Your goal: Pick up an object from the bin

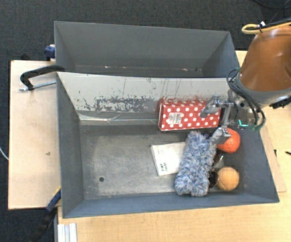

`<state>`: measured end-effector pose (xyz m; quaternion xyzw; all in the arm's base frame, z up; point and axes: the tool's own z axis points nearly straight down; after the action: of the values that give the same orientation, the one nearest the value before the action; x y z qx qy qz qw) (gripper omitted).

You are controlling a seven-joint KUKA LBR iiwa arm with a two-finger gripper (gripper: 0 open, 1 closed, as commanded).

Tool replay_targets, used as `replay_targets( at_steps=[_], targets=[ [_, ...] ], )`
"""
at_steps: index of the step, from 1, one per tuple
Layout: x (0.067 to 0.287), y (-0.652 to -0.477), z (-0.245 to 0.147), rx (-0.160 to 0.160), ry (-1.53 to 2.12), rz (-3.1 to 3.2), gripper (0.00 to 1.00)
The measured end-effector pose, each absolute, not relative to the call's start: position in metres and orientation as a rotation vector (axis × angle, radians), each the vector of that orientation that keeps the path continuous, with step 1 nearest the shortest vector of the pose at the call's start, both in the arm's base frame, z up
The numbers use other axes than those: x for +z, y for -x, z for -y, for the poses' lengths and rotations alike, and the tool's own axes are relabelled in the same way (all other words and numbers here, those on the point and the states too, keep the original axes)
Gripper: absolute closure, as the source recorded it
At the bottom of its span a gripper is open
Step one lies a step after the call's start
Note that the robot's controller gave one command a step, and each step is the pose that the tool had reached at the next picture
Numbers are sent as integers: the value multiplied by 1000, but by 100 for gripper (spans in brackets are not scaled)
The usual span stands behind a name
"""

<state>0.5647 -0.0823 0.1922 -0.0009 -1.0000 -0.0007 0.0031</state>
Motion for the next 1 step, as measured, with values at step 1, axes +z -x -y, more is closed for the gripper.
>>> replay_targets(
  at_steps=[1],
  targets=[
    [197, -566, 82, -1, 0, 3144, 0]
  ],
)
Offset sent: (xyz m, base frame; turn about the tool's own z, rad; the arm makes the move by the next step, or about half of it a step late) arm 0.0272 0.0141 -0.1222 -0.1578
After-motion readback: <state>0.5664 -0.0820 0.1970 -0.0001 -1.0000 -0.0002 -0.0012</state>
